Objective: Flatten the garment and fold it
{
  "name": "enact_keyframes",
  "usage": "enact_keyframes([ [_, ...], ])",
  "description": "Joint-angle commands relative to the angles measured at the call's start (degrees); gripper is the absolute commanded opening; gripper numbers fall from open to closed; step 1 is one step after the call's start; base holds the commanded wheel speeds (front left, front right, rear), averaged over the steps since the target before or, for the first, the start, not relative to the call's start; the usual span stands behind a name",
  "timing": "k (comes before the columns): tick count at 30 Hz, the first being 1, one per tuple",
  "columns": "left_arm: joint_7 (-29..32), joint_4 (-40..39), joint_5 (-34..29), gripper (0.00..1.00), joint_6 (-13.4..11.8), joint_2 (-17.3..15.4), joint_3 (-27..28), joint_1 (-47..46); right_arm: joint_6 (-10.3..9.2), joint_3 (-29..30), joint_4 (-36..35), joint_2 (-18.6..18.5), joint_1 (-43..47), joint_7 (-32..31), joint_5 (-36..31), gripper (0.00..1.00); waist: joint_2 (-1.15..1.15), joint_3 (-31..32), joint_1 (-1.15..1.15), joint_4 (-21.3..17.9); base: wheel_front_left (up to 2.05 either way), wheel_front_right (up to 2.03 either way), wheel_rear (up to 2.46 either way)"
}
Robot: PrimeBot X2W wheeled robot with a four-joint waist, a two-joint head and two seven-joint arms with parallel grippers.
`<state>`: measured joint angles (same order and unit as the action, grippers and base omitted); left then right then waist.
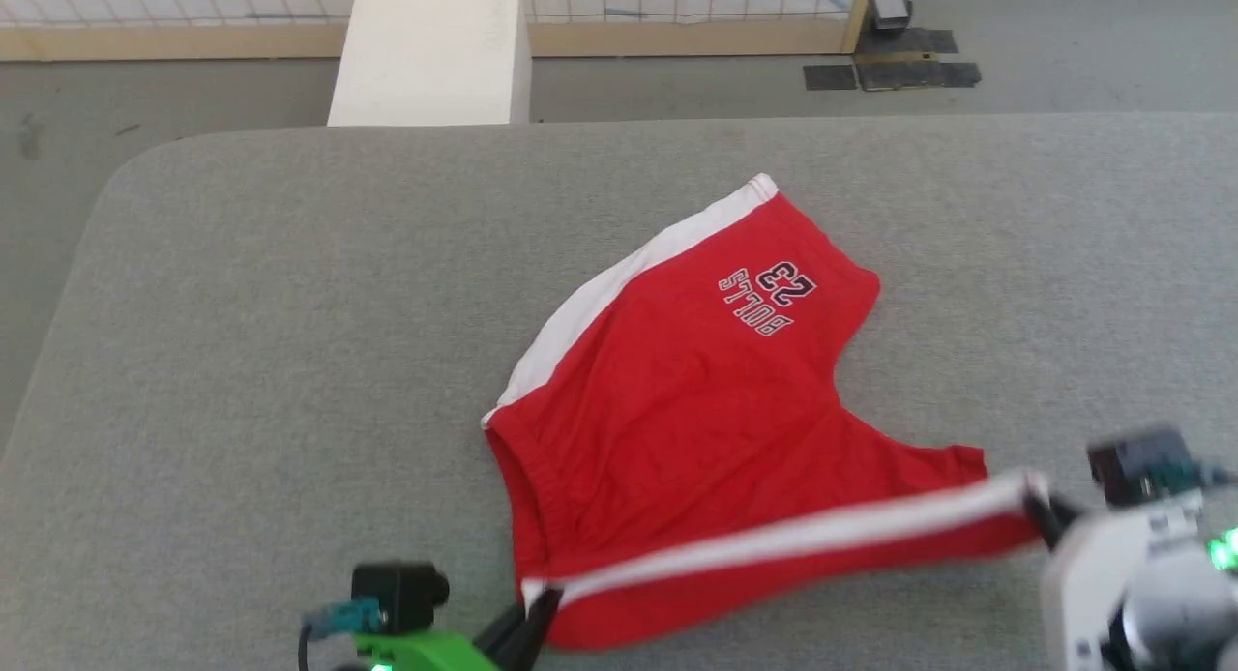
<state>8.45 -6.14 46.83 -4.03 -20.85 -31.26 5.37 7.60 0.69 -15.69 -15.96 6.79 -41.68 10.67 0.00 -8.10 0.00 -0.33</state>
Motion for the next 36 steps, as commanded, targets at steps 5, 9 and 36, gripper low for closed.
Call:
enact_keyframes([
  [5, -2.83, 1.21, -1.98, 0.0, -0.82, 3.7, 1.81, -8.58, -0.11, -4.96, 6.06, -3.18, -15.16, 3.11, -1.25, 0.0, 0.0, -2.46, 0.0, 3.17, 0.0, 0.0, 0.0],
  [9, -3.5, 5.03, -2.82, 0.0, -0.99, 6.39, 2.35, -15.39, -0.11, -8.59, 13.49, -4.94, -26.43, 5.0, -1.41, 0.0, 0.0, -5.23, 0.0, 5.83, 0.0, 0.0, 0.0],
  [36, -6.38, 25.66, -3.45, 0.01, -1.03, 15.74, 1.21, -32.92, -0.11, -32.42, 56.05, -6.69, -67.68, 4.6, 4.08, 0.0, 0.0, -19.62, 0.0, 14.96, 0.0, 0.0, 0.0],
])
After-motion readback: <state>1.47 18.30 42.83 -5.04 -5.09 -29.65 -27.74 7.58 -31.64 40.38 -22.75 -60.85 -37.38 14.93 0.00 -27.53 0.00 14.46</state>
